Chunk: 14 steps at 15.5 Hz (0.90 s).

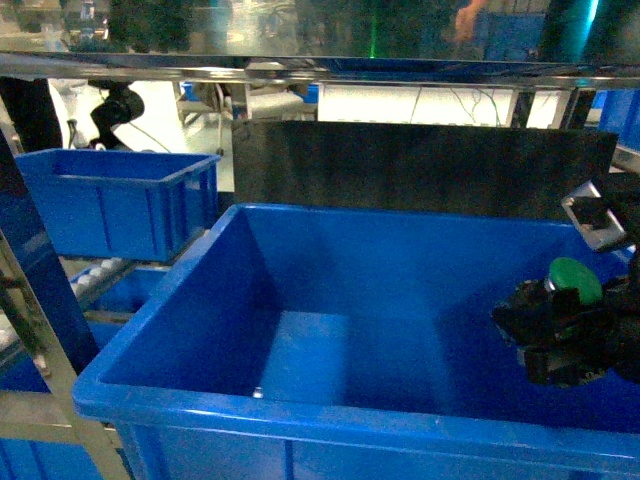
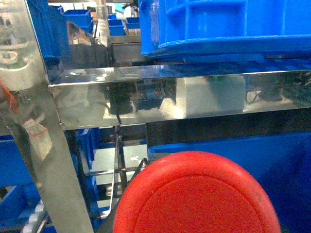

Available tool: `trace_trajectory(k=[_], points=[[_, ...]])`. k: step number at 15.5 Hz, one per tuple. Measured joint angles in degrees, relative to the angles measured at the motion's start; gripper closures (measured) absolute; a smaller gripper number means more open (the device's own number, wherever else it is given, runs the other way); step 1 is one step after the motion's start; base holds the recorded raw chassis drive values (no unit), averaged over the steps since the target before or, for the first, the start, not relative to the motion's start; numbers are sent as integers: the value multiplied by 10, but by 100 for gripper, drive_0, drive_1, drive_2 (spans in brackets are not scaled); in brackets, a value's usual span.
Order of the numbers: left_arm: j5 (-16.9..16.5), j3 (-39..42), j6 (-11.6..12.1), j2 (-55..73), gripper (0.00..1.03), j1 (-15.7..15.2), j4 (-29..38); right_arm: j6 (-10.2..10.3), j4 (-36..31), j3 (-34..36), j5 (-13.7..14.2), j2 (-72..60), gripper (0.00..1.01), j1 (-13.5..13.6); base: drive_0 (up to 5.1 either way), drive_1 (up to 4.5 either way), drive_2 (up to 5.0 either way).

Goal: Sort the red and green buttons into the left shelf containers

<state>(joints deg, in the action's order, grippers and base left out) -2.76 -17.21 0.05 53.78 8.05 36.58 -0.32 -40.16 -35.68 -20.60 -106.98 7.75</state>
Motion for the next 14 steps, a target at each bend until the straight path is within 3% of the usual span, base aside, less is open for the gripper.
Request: trace_trajectory(k=[2, 5, 8, 12, 13, 14], points=[[0, 0, 0, 0, 79, 0, 0, 7, 28, -19, -6, -2, 74, 14, 0, 0, 0], [0, 0, 0, 0, 79, 0, 0, 7, -3, -1, 4, -5, 31, 12, 0, 0, 0], [0, 0, 0, 0, 79, 0, 0, 6, -65, 50, 42, 14, 1, 3, 0, 0, 0], [0, 0, 0, 0, 79, 0, 0, 0, -157, 203, 120, 188, 3, -19, 0, 0, 0], [0, 0, 0, 0, 79, 0, 0, -15, -131, 256, 125, 267, 3, -38, 0, 0, 0], [0, 0, 0, 0, 79, 0, 0, -17, -59, 293, 120, 379, 3, -79, 0, 0, 0]])
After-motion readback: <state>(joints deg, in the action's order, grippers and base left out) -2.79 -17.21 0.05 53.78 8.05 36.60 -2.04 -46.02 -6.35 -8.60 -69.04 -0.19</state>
